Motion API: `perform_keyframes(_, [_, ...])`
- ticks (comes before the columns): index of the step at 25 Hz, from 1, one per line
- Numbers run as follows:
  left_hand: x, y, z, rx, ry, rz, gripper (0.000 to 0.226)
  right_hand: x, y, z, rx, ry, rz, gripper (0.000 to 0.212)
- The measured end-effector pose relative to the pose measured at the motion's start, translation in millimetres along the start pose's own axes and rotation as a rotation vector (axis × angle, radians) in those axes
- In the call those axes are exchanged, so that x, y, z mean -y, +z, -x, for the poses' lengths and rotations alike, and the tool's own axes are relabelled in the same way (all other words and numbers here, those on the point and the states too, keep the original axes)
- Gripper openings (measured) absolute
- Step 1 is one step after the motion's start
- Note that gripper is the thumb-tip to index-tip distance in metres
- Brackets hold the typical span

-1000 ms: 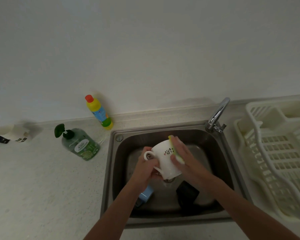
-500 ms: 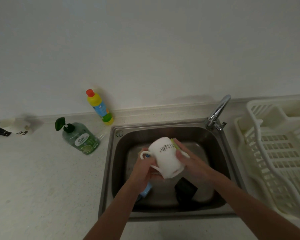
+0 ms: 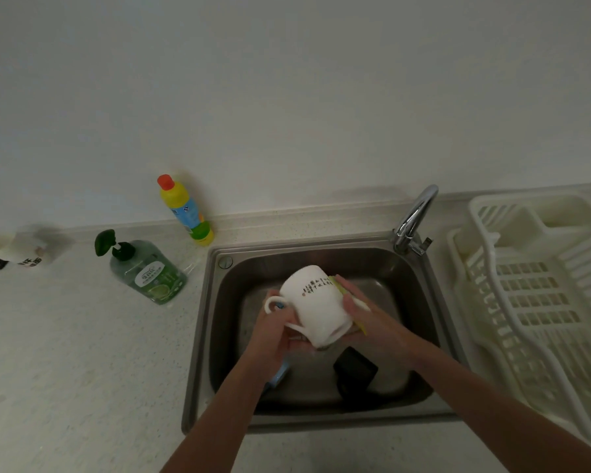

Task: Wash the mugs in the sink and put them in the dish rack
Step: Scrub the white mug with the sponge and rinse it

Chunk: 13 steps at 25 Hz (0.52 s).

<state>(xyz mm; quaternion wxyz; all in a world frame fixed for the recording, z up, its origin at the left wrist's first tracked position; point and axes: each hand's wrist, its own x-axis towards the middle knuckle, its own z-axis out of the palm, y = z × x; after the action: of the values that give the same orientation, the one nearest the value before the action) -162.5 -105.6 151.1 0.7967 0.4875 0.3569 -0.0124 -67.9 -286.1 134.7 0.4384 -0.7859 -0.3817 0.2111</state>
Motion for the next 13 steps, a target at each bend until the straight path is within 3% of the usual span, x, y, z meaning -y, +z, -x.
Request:
perform_keyframes(1, [-1.1,-0.6,-2.8,-0.016,0.016,-0.013,0.027,-0.1,4.3,4.3,0.026,0.032,-0.002,0.051])
perform_keyframes(2, [-0.1,1.2,-3.7,-0.014,0.032,-0.037,0.025,1.5,12.6,5.8,0.027,-0.01,0.155,0.056])
perform_keyframes(4, [5.5,9.1,-1.4,0.045,0.057,-0.119,0.024,6.5,24.2,1.3,-0.027,-0.181,0.52,0.058])
perform_keyframes(6, [14.2,17.2,1.3,0.108,0.039,-0.193,0.027,17.7,16.9,-10.1,-0.112,-0.312,0.649,0.054])
perform_keyframes(11, [18.0,15.6,2.1,-0.051,0.058,0.055,0.025,2.4,-17.3,-3.0,0.027,-0.023,0.066,0.046])
perform_keyframes(13, [16.2,14.4,0.1,-0.082,0.089,0.083,0.022,4.7,-13.5,6.5,0.082,-0.03,0.082,0.049])
